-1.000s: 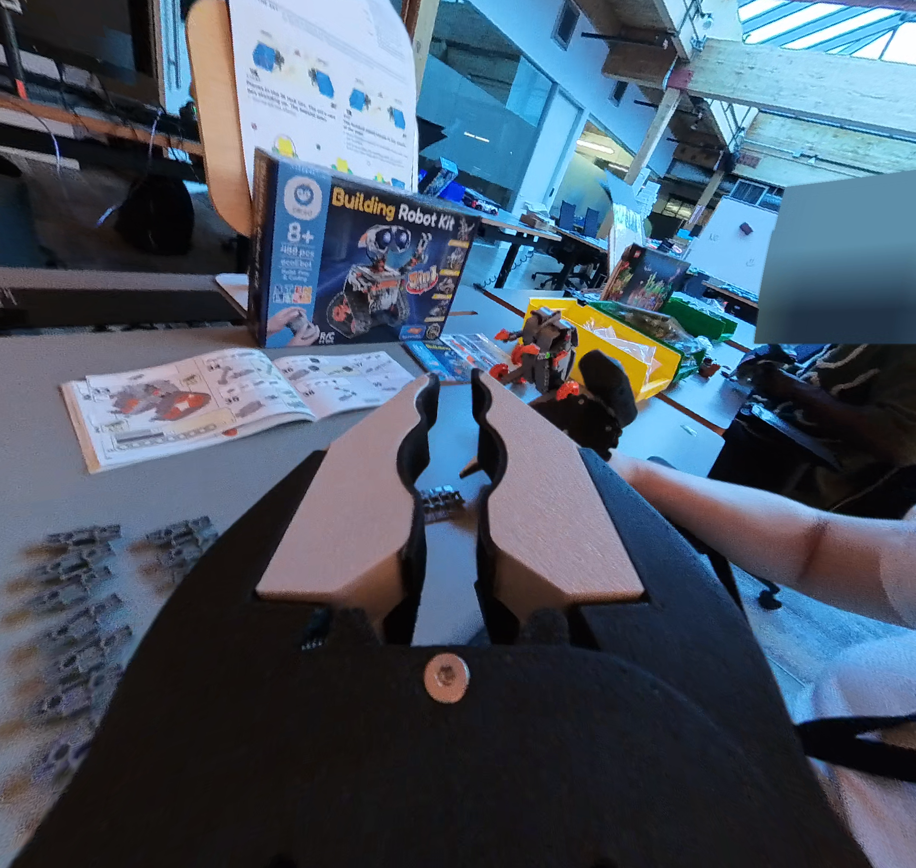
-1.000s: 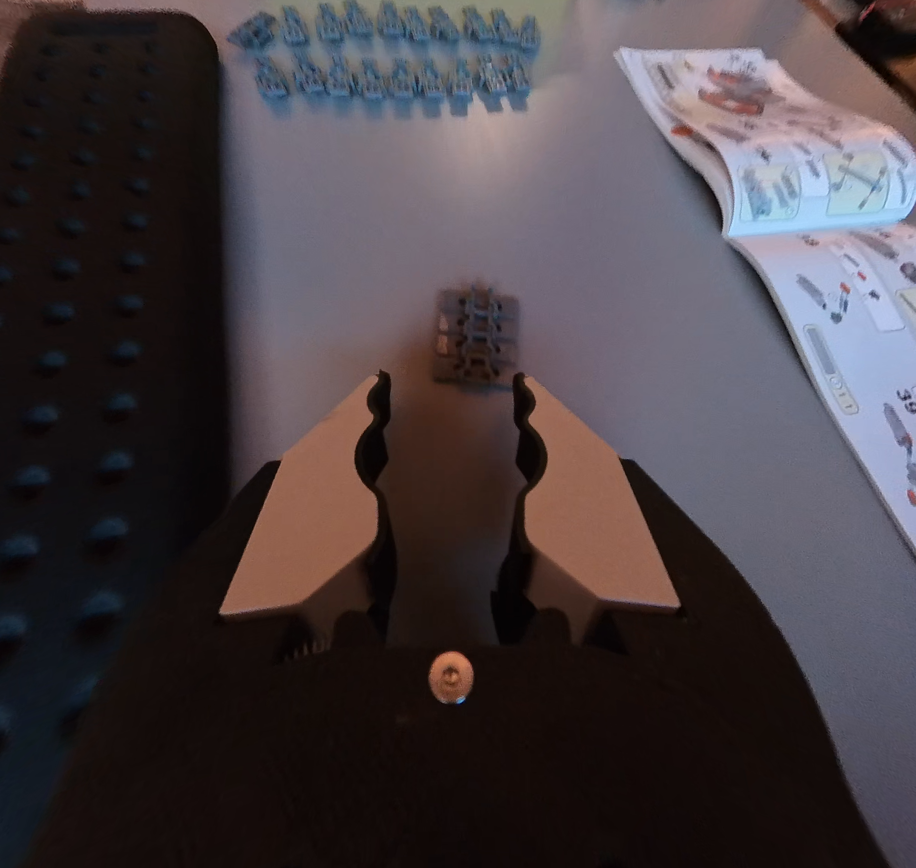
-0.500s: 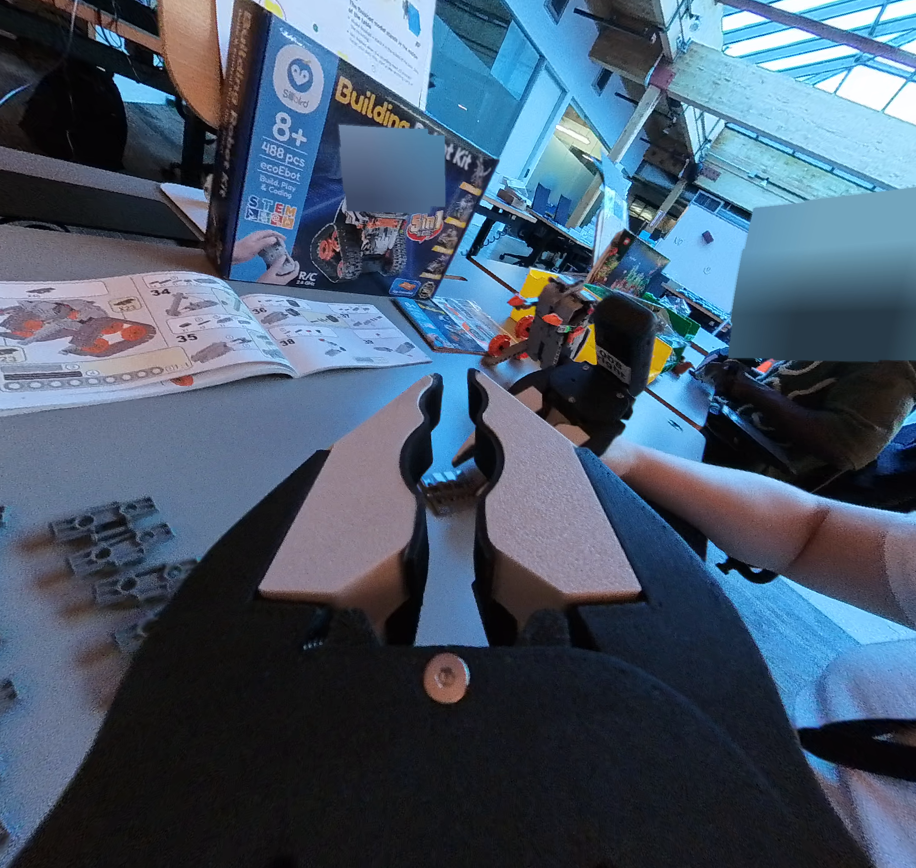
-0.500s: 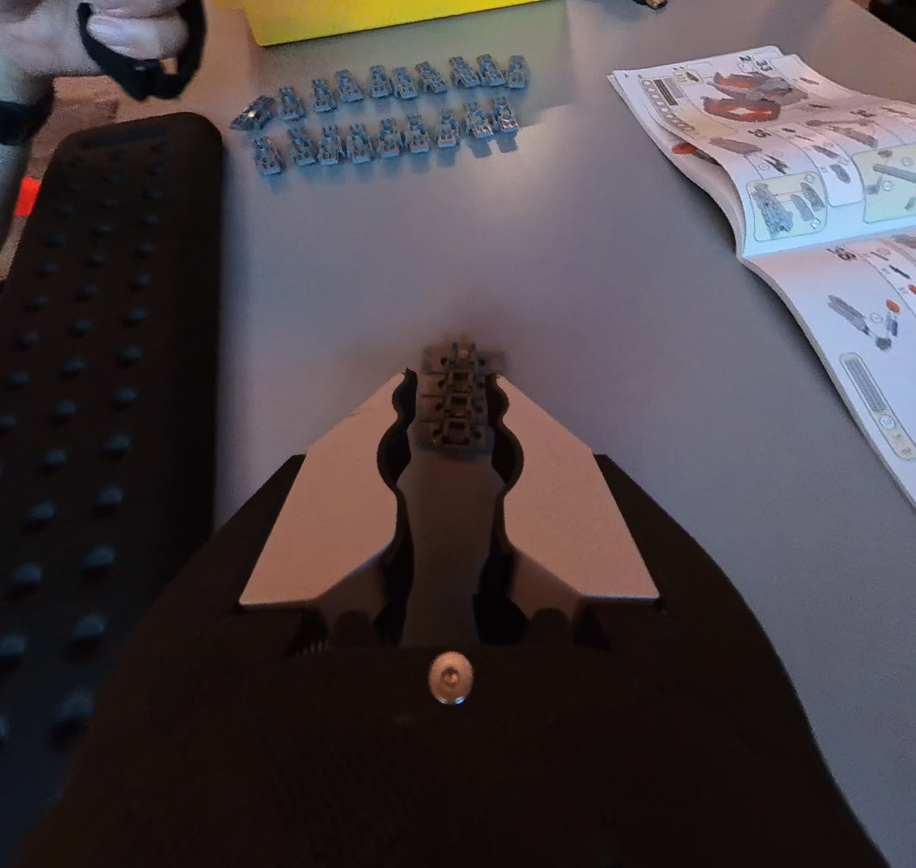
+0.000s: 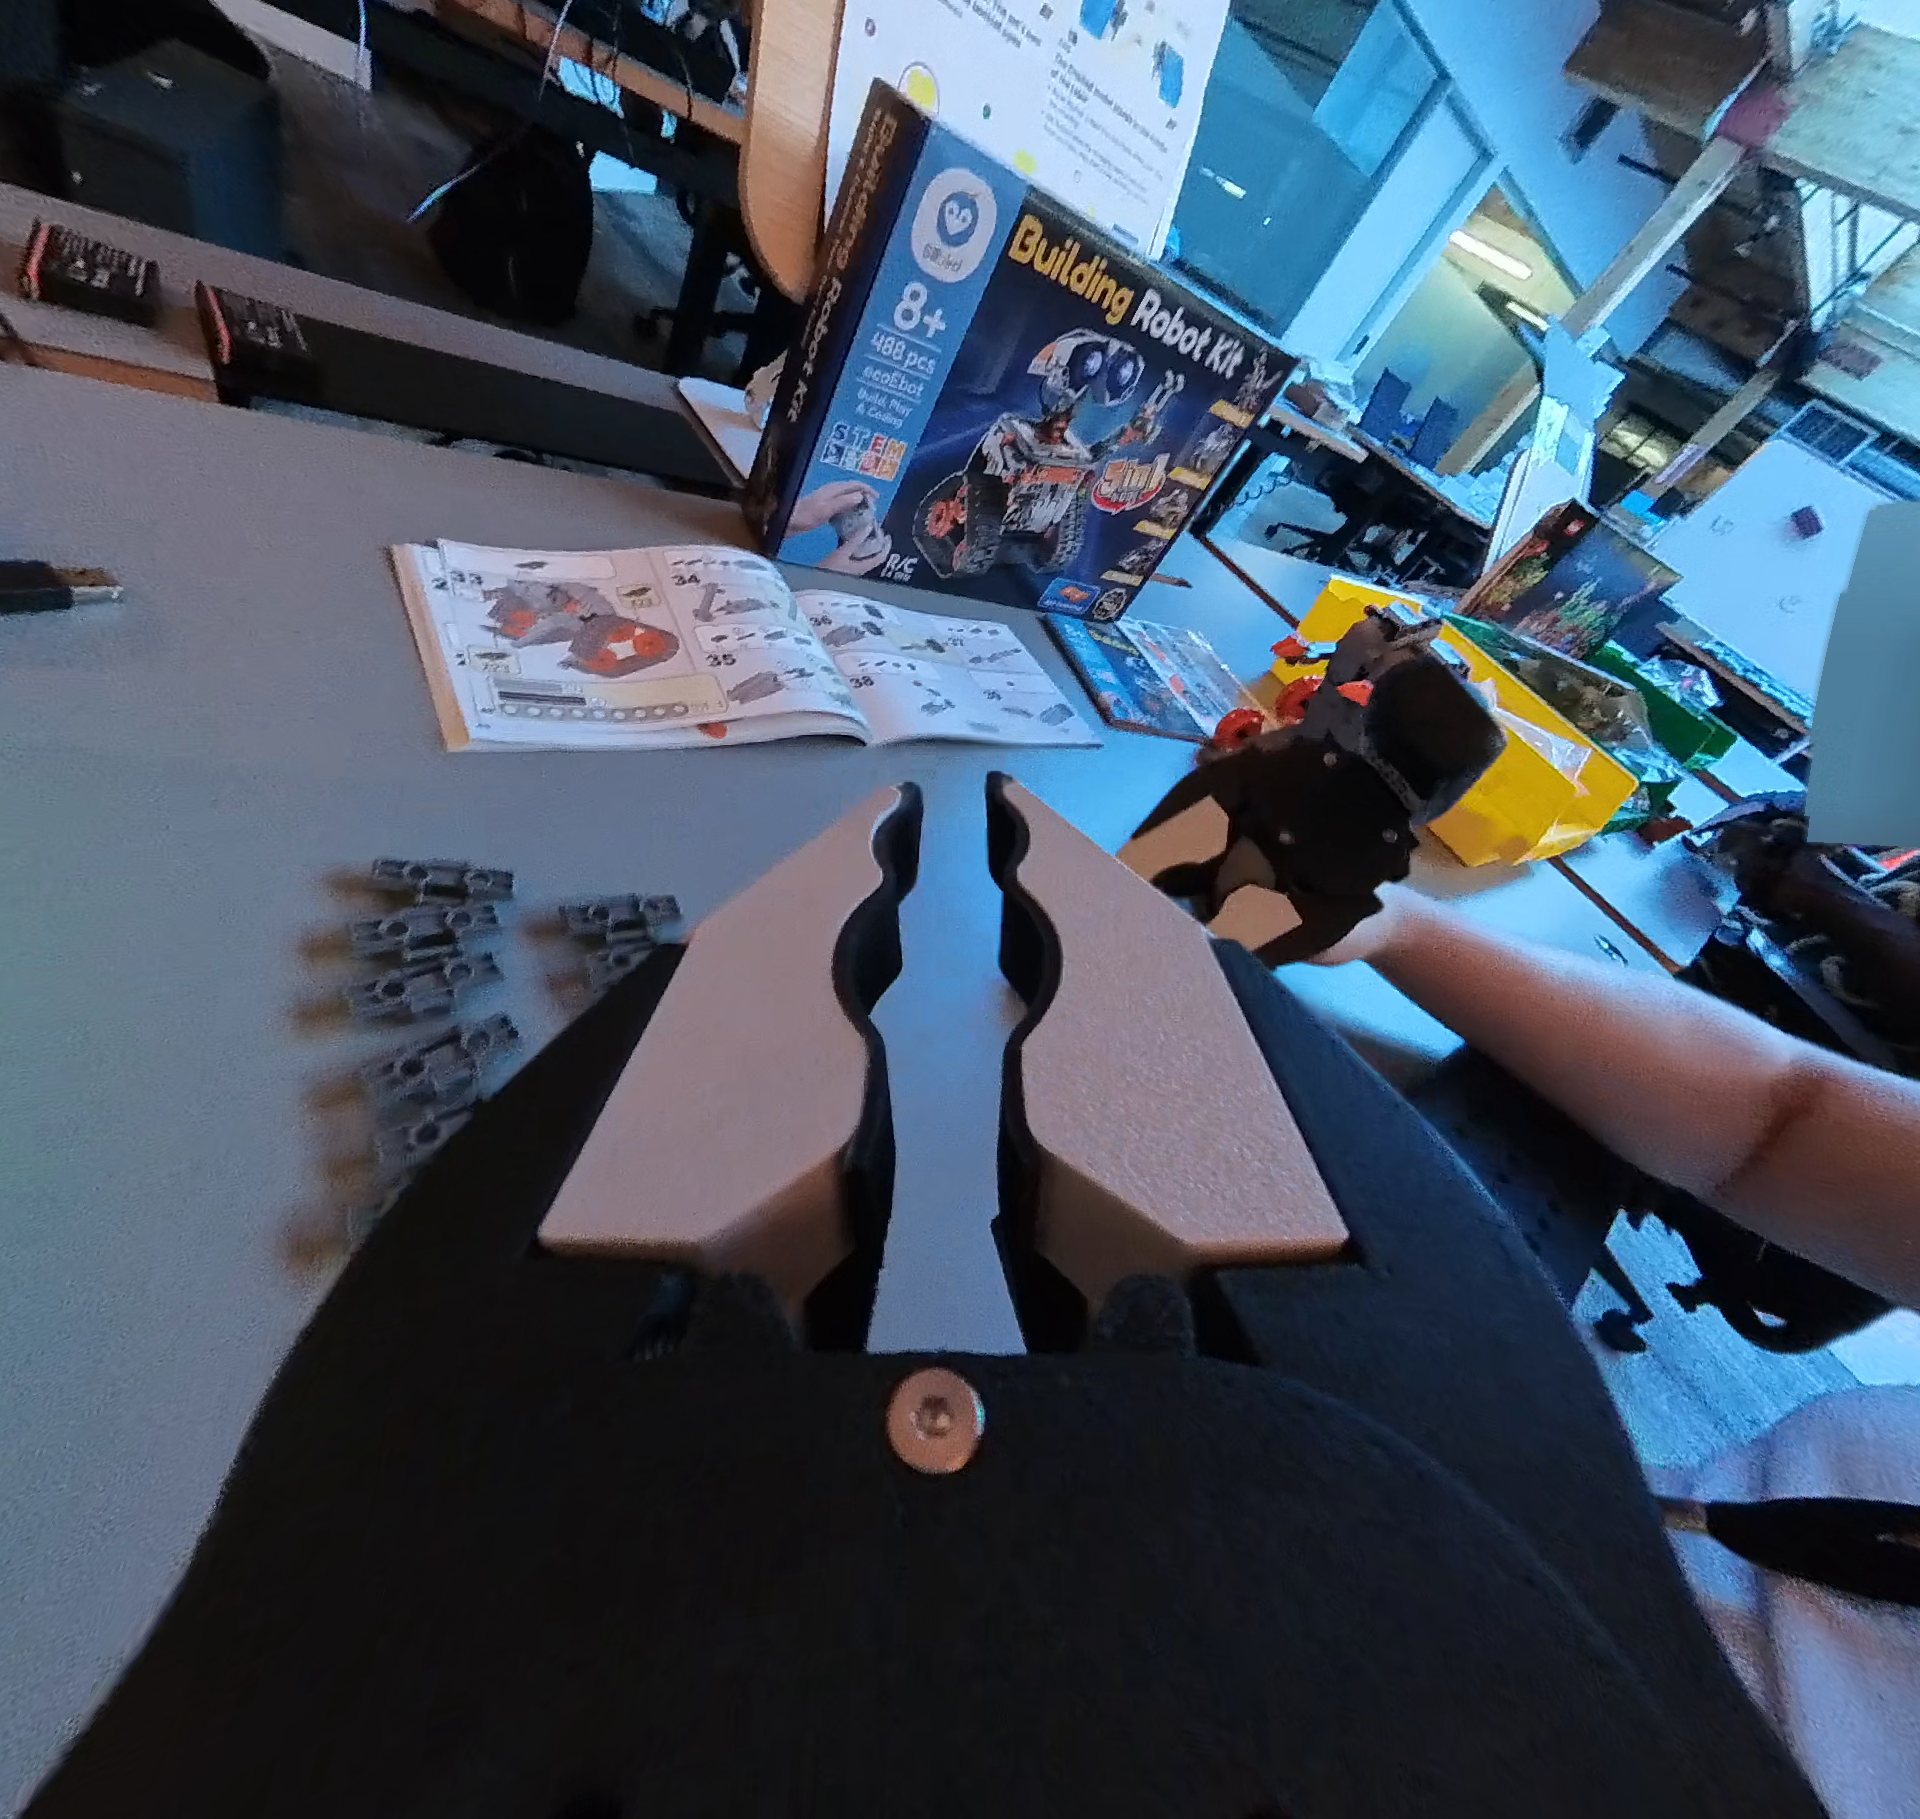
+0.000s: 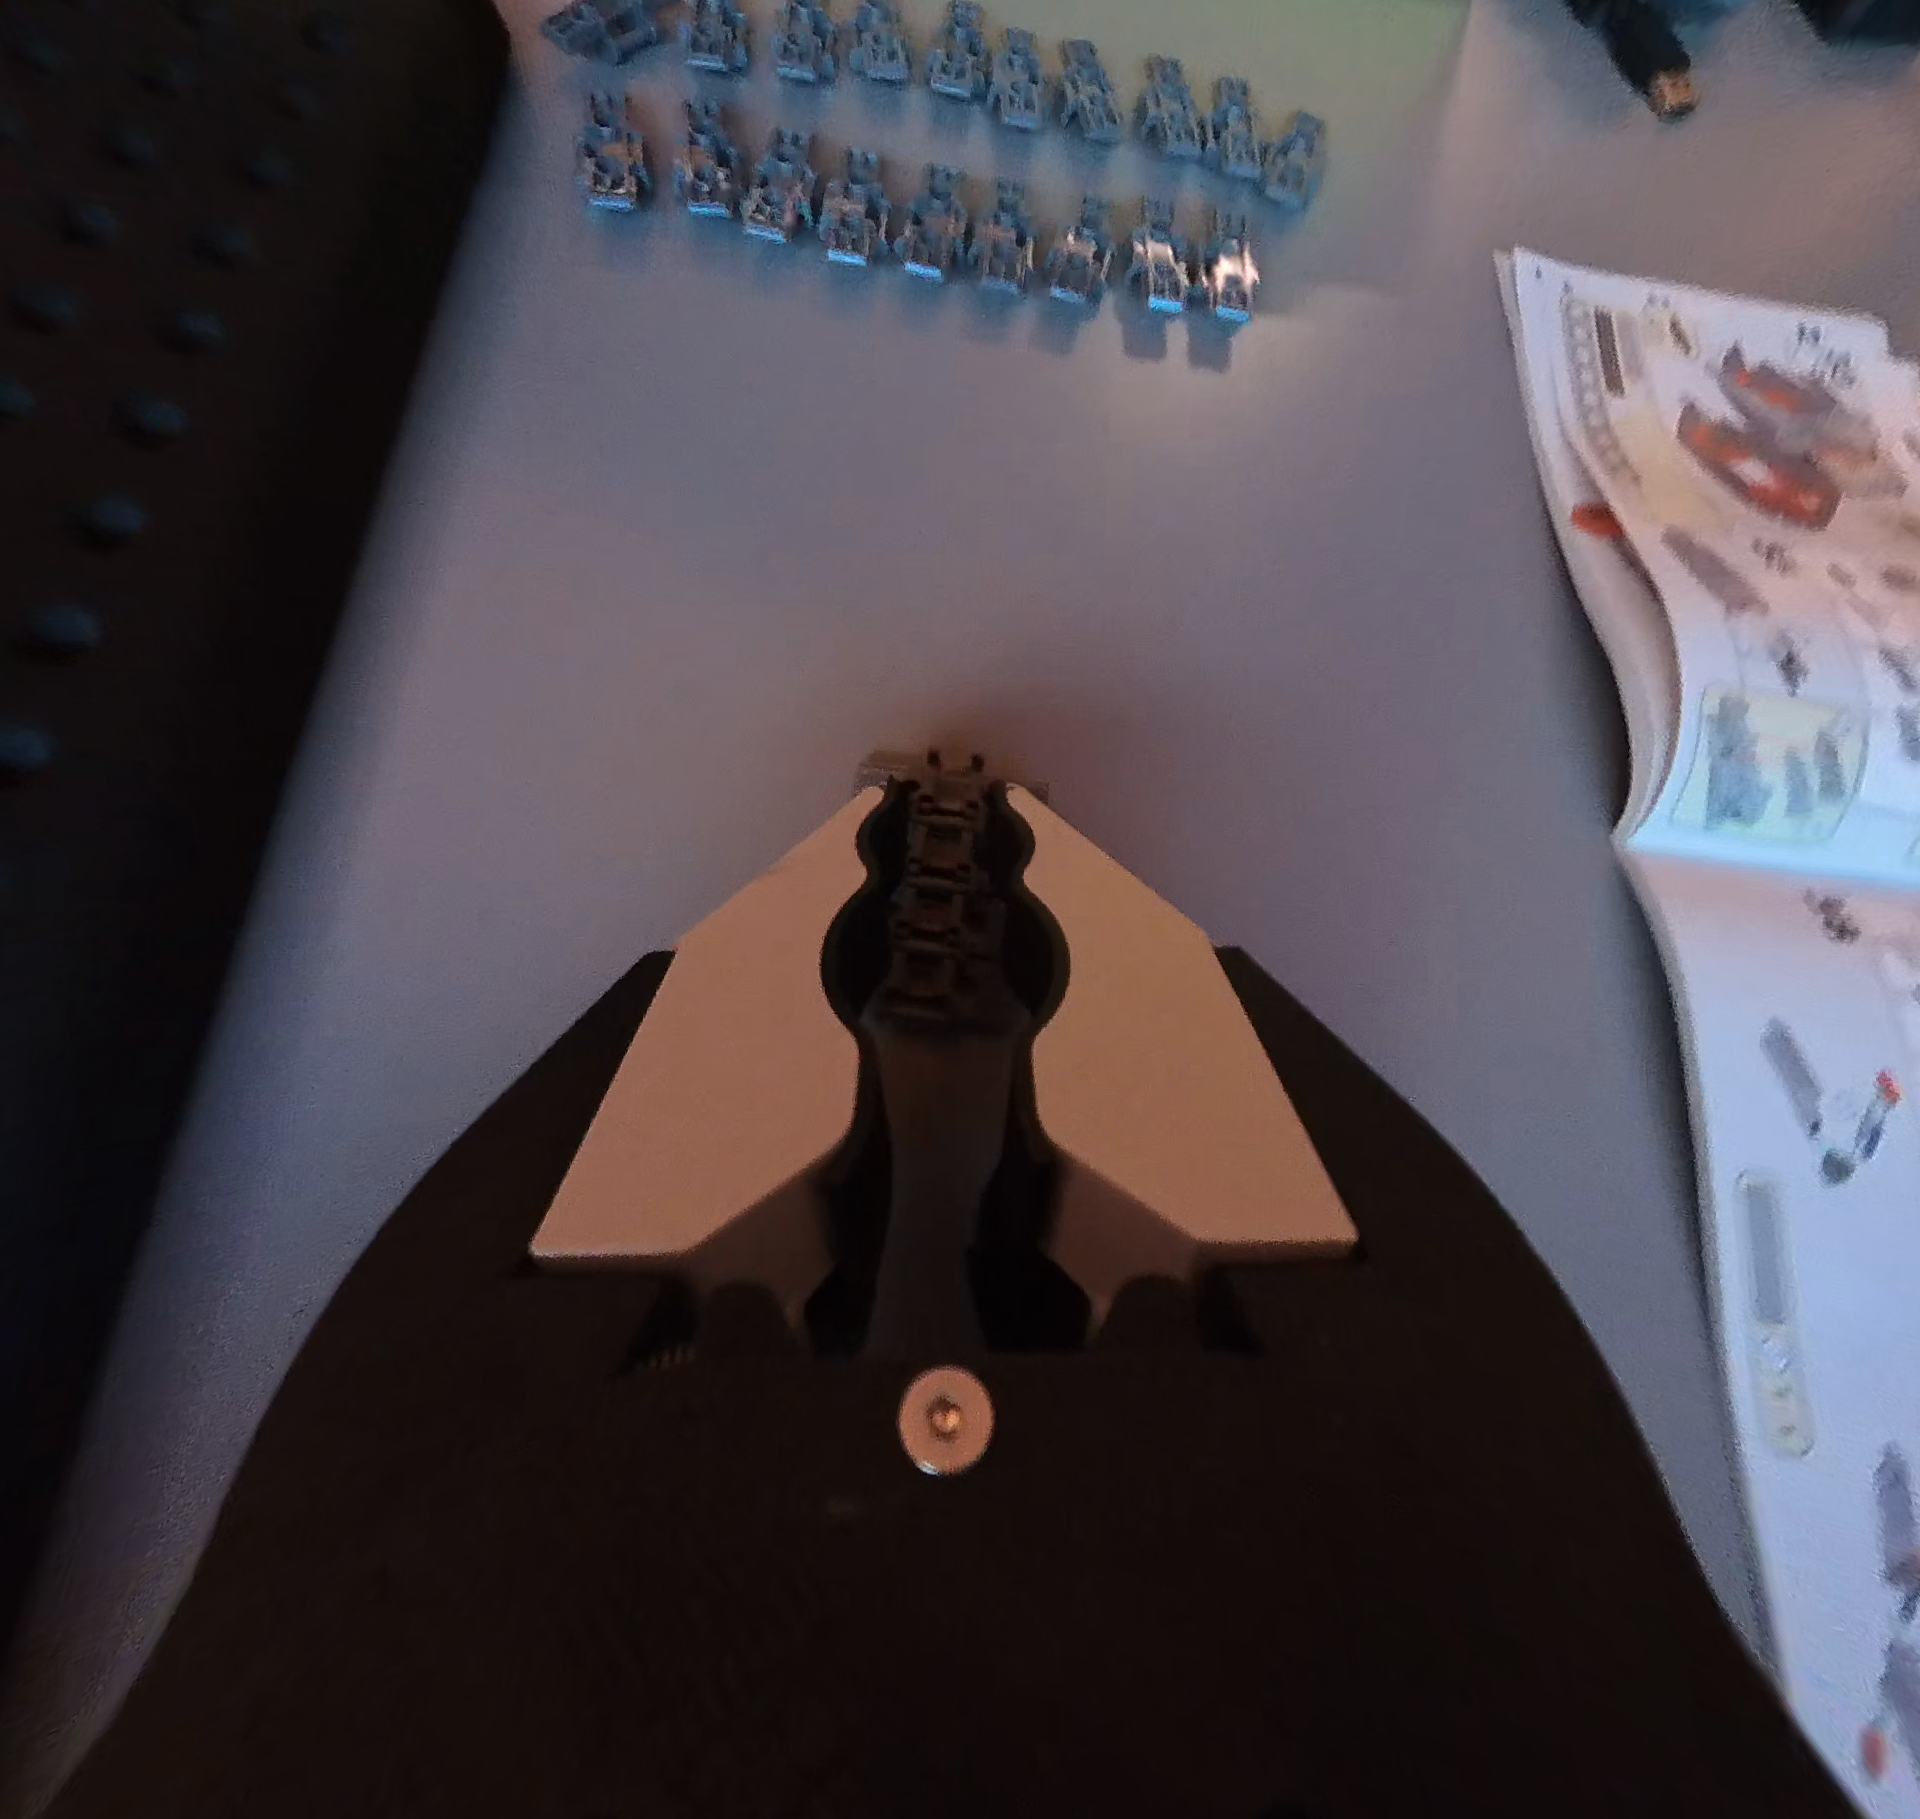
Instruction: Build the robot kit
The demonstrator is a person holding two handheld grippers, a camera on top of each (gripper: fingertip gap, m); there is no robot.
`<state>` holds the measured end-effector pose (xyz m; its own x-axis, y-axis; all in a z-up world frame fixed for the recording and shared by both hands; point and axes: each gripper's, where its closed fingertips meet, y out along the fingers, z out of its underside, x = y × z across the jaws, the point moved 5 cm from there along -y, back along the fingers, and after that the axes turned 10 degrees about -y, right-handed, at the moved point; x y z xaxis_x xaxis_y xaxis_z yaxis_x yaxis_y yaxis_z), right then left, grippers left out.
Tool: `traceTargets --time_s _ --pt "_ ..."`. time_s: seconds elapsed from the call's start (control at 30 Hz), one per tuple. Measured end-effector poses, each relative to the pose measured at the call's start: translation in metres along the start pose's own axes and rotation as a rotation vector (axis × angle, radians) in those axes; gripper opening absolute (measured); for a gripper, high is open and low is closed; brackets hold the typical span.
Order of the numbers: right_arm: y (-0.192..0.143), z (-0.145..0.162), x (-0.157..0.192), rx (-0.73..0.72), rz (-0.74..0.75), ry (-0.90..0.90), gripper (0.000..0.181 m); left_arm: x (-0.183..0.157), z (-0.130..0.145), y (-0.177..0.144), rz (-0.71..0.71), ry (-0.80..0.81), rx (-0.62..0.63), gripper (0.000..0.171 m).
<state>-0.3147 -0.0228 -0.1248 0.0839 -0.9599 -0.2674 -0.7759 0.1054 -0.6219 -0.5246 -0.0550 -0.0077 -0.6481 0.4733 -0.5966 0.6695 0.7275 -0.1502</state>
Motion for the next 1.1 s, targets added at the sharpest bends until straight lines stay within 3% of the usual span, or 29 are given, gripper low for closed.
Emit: traceTargets --time_s 0.17,0.27,0.37,0.53,0.63,0.73,0.83,0.93,1.1 --pt "-0.001 -0.012 0.003 -0.091 0.077 -0.143 0.013 0.003 0.016 -0.008 -0.033 -0.047 0.076 0.014" --pt "-0.008 -0.027 0.010 -0.160 0.153 -0.222 0.013 -0.002 0.027 -0.007 0.055 -0.149 0.071 0.016" --pt "-0.019 -0.048 0.019 -0.226 0.228 -0.296 0.013 -0.017 0.054 0.014 0.197 -0.230 0.154 0.023" --pt "-0.033 -0.062 0.029 -0.278 0.316 -0.380 0.013 -0.044 0.093 0.054 0.308 -0.237 0.307 0.029" --pt "-0.037 -0.062 0.030 -0.296 0.319 -0.366 0.012 -0.054 0.099 0.064 0.384 -0.294 0.365 0.020" --pt "-0.041 -0.066 0.028 -0.341 0.308 -0.351 0.012 -0.052 0.099 0.069 0.370 -0.271 0.394 0.016" --pt "-0.042 -0.066 0.026 -0.358 0.307 -0.351 0.012 -0.048 0.099 0.070 0.359 -0.254 0.396 0.008" --pt "-0.042 -0.066 0.028 -0.359 0.292 -0.356 0.012 -0.043 0.101 0.069 0.345 -0.236 0.353 0.014" --pt "-0.047 -0.071 0.035 -0.408 0.294 -0.376 0.012 -0.055 0.106 0.067 0.460 -0.293 0.332 0.010"
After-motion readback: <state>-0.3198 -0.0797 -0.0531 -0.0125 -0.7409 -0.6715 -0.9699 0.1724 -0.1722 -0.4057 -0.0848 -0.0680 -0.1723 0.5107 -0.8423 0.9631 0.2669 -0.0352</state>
